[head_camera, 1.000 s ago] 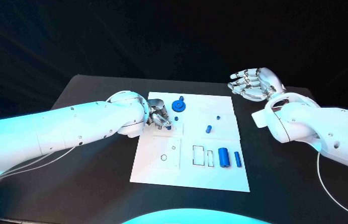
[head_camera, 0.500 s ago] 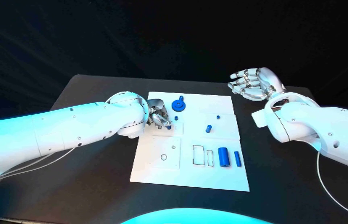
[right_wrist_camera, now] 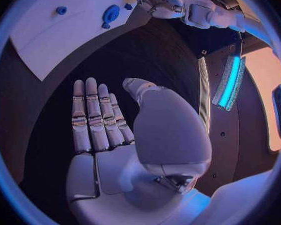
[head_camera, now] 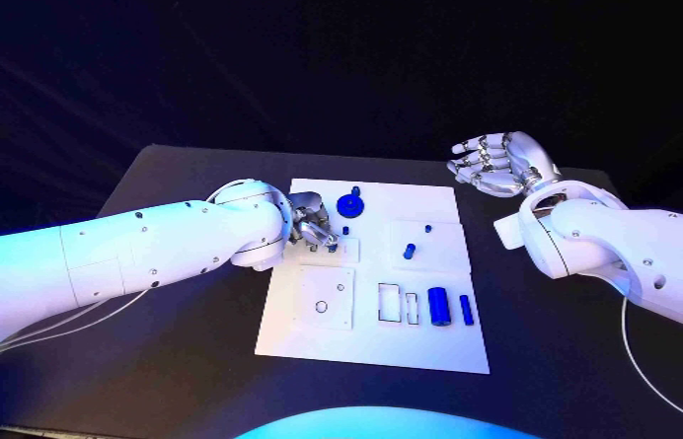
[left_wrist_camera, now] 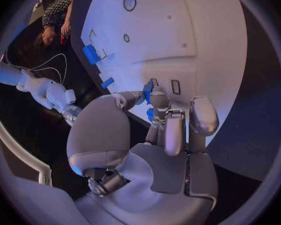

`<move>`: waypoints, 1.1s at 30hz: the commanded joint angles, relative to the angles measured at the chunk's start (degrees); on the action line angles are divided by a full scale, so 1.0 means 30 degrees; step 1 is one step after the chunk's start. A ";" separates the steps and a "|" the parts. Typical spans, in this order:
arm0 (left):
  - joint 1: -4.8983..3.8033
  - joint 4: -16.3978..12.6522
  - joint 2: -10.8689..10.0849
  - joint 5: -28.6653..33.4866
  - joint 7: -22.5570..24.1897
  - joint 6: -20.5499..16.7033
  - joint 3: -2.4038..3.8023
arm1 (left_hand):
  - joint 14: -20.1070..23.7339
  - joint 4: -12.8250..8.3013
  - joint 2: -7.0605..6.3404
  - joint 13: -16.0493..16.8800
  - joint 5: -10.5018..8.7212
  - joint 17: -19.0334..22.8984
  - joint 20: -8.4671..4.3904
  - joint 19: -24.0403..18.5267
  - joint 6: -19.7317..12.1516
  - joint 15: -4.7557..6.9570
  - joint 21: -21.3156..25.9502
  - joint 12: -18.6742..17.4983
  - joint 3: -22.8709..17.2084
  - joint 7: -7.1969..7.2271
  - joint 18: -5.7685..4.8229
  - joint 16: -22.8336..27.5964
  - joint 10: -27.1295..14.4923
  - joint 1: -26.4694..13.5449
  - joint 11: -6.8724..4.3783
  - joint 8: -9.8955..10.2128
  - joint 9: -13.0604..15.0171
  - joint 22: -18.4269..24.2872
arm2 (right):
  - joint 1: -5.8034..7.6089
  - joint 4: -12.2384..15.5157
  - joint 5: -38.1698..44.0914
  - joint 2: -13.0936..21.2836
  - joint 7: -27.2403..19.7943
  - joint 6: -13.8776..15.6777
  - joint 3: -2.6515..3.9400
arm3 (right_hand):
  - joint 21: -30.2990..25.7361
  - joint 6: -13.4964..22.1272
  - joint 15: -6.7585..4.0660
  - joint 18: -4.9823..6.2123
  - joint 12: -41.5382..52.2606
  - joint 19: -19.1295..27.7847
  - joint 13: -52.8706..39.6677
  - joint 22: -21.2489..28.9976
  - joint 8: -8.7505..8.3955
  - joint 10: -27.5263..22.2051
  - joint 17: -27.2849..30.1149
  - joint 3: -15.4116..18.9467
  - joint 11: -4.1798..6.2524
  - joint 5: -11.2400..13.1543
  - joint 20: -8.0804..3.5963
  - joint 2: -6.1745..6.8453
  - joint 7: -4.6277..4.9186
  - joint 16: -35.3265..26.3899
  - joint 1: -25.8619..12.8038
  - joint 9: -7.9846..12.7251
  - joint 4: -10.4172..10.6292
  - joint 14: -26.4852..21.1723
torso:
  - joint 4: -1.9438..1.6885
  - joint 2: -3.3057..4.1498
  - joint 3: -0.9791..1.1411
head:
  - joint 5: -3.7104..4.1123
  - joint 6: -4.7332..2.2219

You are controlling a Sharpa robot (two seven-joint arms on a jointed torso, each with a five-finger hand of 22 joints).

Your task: Assemble the parts on the task board

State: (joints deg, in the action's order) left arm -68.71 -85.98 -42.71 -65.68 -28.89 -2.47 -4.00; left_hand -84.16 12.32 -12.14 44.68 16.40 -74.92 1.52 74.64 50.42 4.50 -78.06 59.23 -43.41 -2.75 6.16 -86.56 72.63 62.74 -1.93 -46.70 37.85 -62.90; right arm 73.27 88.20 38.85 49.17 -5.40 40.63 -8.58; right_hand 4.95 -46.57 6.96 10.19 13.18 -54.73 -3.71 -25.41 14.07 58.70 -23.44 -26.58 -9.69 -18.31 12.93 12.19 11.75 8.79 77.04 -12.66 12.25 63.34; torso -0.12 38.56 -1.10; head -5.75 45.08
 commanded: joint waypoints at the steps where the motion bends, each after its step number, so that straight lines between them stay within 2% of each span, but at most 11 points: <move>1: 0.0018 -0.0113 0.0006 -0.0531 0.0123 -0.0103 0.0013 | -0.1391 -0.4311 0.0042 -0.0010 0.0056 -0.2918 0.0028 0.0170 0.0235 0.0137 -0.0121 0.0060 -0.4272 0.0095 -0.0226 -0.0077 0.0109 0.0060 0.0049 -0.0066 0.0017 -0.0036 | -0.0031 -0.0008 0.0162 -0.0019 -0.0185 -0.0281 0.0002 | -0.0071 0.0127 0.0006 0.0060 -0.0091 0.0026 0.0016 0.0016 -0.0121 -0.0011 0.0016 0.0060 -0.0116 -0.0126 0.0102 0.0038 0.0761 -0.0111 -0.0171 0.0030 0.0016 -0.0086 | 0.0003 0.0007 0.0002 | -0.0023 0.0020; 15: 0.0248 -0.0081 0.0057 -0.1695 0.0087 0.0380 -0.0007 | -0.1394 -0.4328 0.0021 -0.0068 0.0077 -0.2932 0.0023 0.0182 0.0244 0.0142 -0.0135 0.0017 -0.4282 0.0100 -0.0231 -0.0084 0.0093 0.0059 0.0044 -0.0063 0.0015 -0.0060 | -0.0096 -0.0050 0.0149 -0.0021 -0.0145 -0.0359 0.0001 | -0.0090 0.0128 0.0010 0.0063 -0.0091 0.0028 0.0015 0.0054 -0.0123 -0.0017 0.0027 0.0063 -0.0118 -0.0162 0.0109 0.0020 0.0763 -0.0127 -0.0208 0.0033 0.0033 -0.0084 | 0.0014 -0.0013 -0.0007 | -0.0032 0.0114; 33: 0.0289 -0.0148 -0.0007 -0.1707 0.0041 0.1241 -0.0008 | -0.1406 -0.4375 -0.0044 -0.0042 0.0117 -0.2978 0.0013 0.0212 0.0271 0.0151 -0.0170 0.0029 -0.4298 0.0112 -0.0243 -0.0108 0.0125 0.0057 0.0033 -0.0055 0.0003 -0.0124 | -0.0117 -0.0056 0.0146 -0.0013 -0.0119 -0.0428 0.0000 | -0.0106 0.0125 0.0012 0.0067 -0.0087 0.0025 0.0013 0.0090 -0.0122 -0.0018 0.0037 0.0069 -0.0119 -0.0187 0.0116 0.0004 0.0764 -0.0141 -0.0245 0.0035 0.0051 -0.0079 | 0.0025 0.0008 0.0004 | -0.0021 0.0164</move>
State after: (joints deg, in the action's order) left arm -68.07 -86.27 -42.79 -70.57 -28.83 -1.13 -3.87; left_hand -83.94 12.32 -12.40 44.47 16.39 -74.91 1.60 74.96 50.82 4.70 -78.27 59.23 -43.41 -2.55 6.17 -86.55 72.71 62.48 -1.83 -46.65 37.78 -63.23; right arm 72.96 88.01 38.84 49.14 -5.35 40.19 -8.59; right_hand 4.96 -46.57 6.95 10.19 13.18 -54.73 -3.71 -25.23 14.07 58.70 -23.40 -26.59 -9.69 -18.63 12.93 12.21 11.75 8.57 77.05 -12.62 12.25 63.34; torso -0.08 38.55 -1.09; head -5.84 45.53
